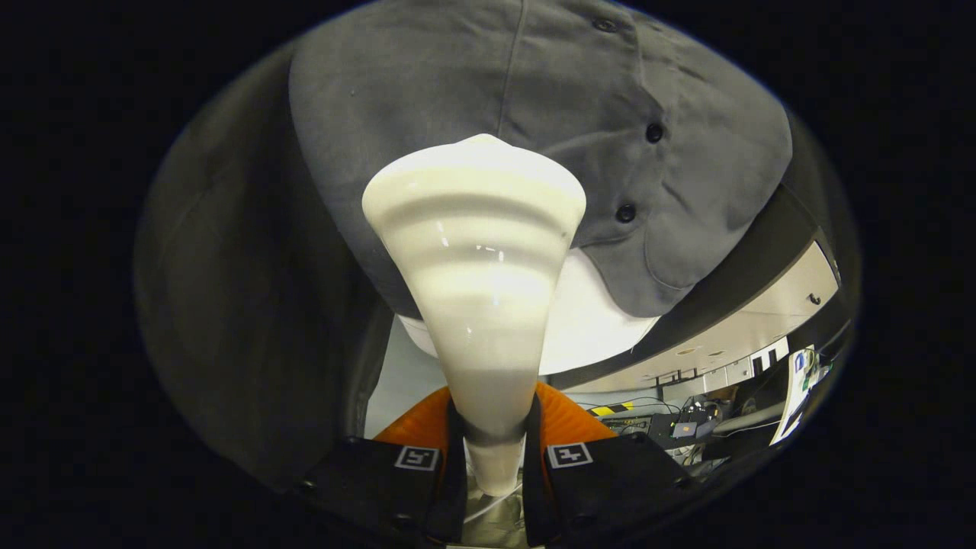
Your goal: Iron the clothes twice with a garment steamer, once on the left side and once on the right side.
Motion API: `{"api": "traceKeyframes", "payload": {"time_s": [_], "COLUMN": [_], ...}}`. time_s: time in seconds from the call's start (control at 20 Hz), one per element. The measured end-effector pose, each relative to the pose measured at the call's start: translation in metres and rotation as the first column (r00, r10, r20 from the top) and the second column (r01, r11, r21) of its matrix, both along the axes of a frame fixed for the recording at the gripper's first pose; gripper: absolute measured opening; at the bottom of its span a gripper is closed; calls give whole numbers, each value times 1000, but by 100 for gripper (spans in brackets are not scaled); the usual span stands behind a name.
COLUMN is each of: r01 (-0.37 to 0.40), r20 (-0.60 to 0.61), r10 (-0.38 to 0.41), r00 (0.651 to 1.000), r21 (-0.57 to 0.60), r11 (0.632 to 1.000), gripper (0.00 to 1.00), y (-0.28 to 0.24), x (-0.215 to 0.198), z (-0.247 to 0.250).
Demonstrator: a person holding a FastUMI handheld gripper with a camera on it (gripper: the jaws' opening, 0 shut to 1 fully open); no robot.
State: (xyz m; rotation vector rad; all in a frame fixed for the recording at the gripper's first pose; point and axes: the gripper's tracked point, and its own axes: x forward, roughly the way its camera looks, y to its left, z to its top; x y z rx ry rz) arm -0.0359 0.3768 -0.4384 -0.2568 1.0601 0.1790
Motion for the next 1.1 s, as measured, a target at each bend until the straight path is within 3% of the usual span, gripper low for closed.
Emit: {"api": "traceKeyframes", "payload": {"time_s": [0.15, 0.5, 0.85, 1.1], "r01": [6, 102, 157, 137], "r20": [35, 201, 355, 438], "r10": [-7, -118, -213, -221], "r00": [999, 972, 910, 872], "r21": [17, 90, 180, 215], "r11": [1000, 991, 971, 967], "gripper": [38, 37, 37, 37], "y": [-10, -74, -140, -179], "x": [1, 32, 60, 81], "z": [32, 137, 241, 308]}}
